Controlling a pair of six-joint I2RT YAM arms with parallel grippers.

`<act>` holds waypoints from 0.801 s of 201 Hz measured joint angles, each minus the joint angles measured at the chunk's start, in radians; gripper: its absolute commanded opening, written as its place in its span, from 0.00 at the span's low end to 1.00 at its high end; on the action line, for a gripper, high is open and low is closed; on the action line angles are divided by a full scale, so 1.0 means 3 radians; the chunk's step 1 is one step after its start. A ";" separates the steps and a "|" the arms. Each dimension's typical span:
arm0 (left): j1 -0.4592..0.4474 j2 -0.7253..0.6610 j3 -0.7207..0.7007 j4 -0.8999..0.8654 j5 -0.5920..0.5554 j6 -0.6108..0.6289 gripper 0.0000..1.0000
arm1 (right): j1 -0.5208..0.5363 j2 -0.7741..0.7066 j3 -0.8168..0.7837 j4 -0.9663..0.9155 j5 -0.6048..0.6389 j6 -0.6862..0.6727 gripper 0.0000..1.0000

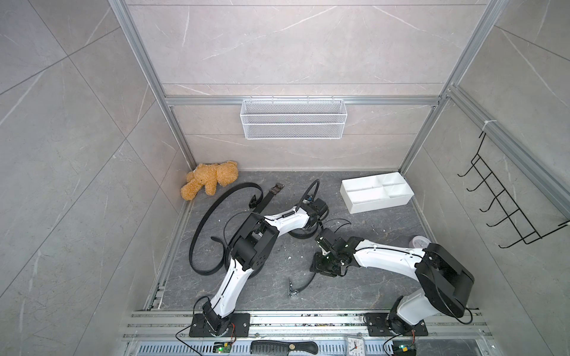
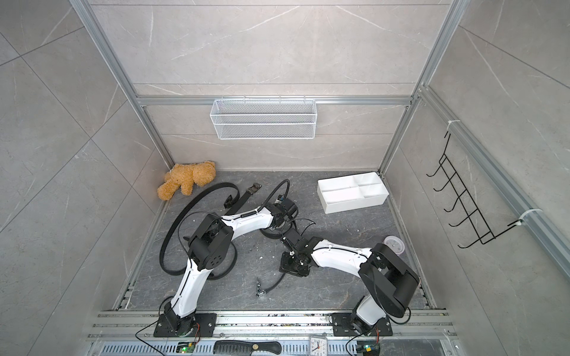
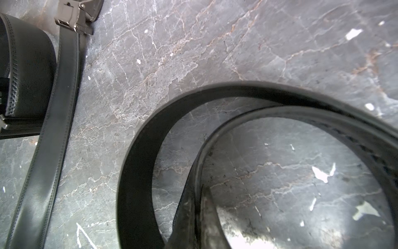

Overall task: Place the belts into the storage roll
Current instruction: Roll the belt at the center of the board.

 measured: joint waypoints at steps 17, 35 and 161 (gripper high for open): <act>0.0000 -0.0075 -0.0130 0.0118 0.0008 0.0011 0.00 | -0.0170 -0.0130 0.0136 -0.0226 0.0137 -0.0192 0.57; 0.0006 -0.0141 -0.0235 0.0202 0.0051 0.0020 0.00 | -0.0406 -0.0137 0.0300 -0.0351 0.0239 -0.0458 0.57; 0.0252 -0.0231 -0.0209 0.0173 0.0590 0.0034 0.00 | -0.1247 0.1162 0.1087 -0.0065 0.0346 -0.1560 0.00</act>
